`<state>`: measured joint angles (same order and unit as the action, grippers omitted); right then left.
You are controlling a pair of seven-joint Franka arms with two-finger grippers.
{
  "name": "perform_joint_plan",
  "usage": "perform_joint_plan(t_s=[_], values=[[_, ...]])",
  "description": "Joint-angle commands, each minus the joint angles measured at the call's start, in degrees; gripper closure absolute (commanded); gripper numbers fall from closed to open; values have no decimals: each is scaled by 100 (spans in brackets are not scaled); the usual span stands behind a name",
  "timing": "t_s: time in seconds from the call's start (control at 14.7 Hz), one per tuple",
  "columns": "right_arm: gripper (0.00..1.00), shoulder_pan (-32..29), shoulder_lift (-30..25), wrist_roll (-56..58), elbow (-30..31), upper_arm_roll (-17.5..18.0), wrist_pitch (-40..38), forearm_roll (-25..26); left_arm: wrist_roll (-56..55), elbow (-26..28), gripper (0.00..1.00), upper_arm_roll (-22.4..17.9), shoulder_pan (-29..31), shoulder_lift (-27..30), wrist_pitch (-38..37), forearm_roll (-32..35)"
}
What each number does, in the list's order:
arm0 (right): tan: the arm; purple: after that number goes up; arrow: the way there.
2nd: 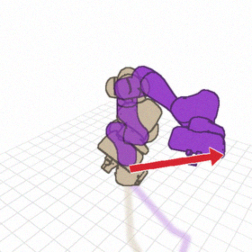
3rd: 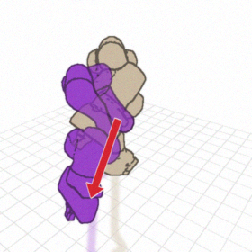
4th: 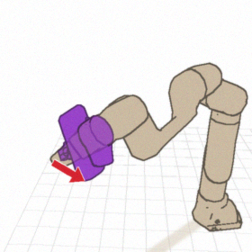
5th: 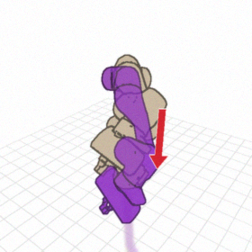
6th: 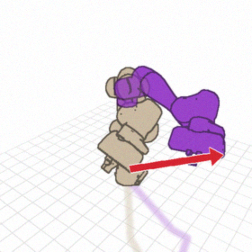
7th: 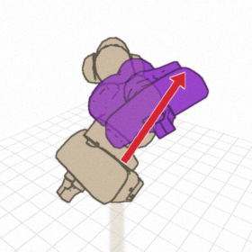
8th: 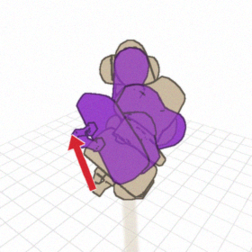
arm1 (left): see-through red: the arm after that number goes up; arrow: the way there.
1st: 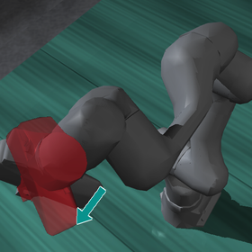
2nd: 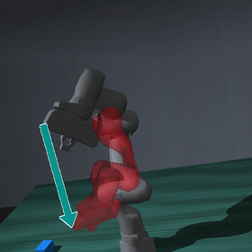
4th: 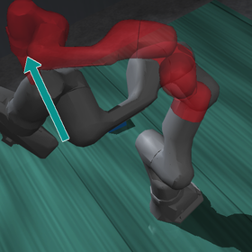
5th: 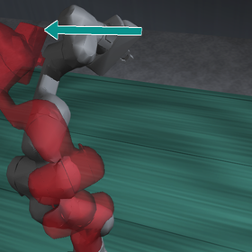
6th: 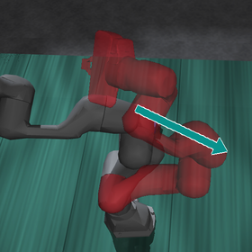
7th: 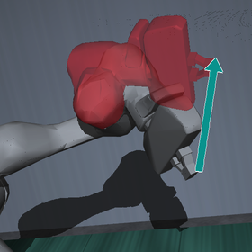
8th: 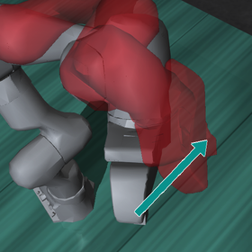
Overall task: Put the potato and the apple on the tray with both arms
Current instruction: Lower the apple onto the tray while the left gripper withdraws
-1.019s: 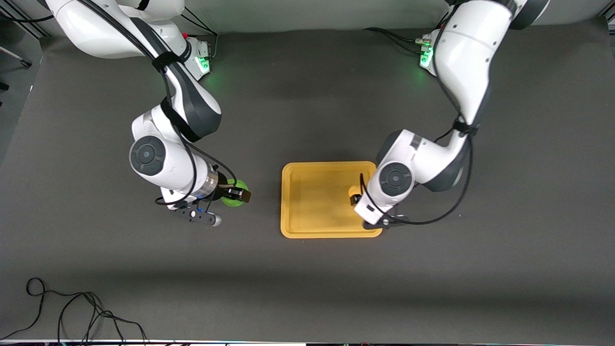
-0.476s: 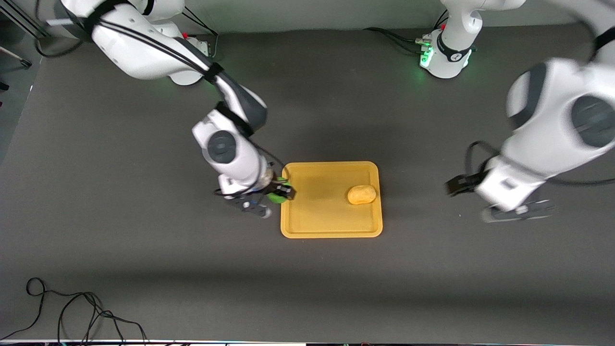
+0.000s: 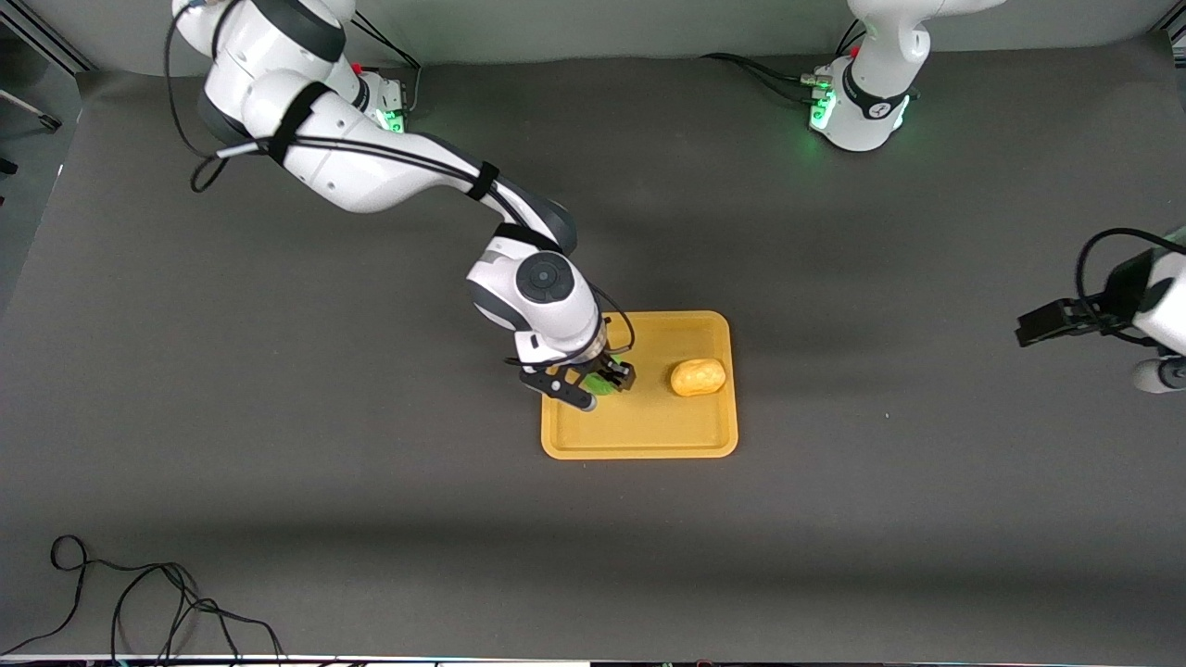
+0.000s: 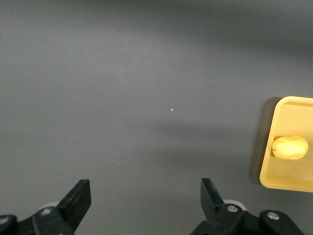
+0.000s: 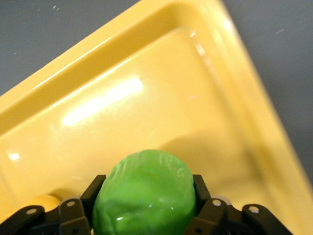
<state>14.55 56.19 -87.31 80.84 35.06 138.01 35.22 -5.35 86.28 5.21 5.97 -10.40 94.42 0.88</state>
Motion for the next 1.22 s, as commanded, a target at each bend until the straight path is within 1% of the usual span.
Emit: perform_joint_plan(t_s=[0.0, 0.07, 0.14, 0.2, 0.27, 0.41, 0.48, 0.54, 0.61, 0.75, 0.82, 0.88, 0.95, 1.02, 1.09, 1.16], values=[[67, 30, 190, -226, -227, 89, 165, 186, 542, 266, 0, 51, 27, 265, 93, -149], [67, 57, 234, -226, -235, 89, 165, 195, 552, 371, 0, 42, 18, 397, 199, -158], [64, 65, 269, -234, -244, 80, 173, 282, 552, 442, 0, 33, 18, 546, 304, -158], [40, 66, 278, -234, -244, 89, 165, 370, 552, 434, 0, 42, 10, 669, 270, -141], [0, 39, 270, -217, -235, 80, 130, 397, 543, 425, 0, 42, 1, 801, 227, -123], [0, -40, 191, -191, -226, 89, 69, 441, 552, 434, 0, 42, 1, 899, 148, -105], [0, -92, 156, -164, -235, 115, -106, 433, 561, 460, 0, 42, -8, 890, 147, -62], [0, -180, 16, -120, -226, 237, -377, 407, 561, 539, 0, 42, -17, 890, 173, -35], [0, -337, -220, -77, -148, 412, -685, 380, 561, 644, 0, 42, -8, 916, 208, -35], [0, -662, -922, 212, 158, 554, -1370, 275, 561, 724, 0, 42, 9, 960, 252, -35], [0, -777, -1248, 553, 273, 563, -1600, 66, 561, 750, 0, 42, 9, 943, 279, -35], [0, -865, -1503, 1009, 301, 555, -1811, -311, 561, 759, 0, 42, 9, 934, 305, -35], [0, -988, -1767, 1658, 318, 529, -2117, -689, 561, 785, 0, 42, 9, 943, 314, -35], [0, -1120, -1987, 2395, 310, 459, -2564, -962, 561, 786, 0, 42, 9, 934, 314, -35], [0, -1173, -2189, 2985, 292, 171, -2908, -1287, 561, 786, 0, 42, 9, 925, 314, -35], [0, -1174, -2461, 3539, 310, -232, -3033, -1664, 561, 786, 0, 42, 1, 925, 314, -44]])
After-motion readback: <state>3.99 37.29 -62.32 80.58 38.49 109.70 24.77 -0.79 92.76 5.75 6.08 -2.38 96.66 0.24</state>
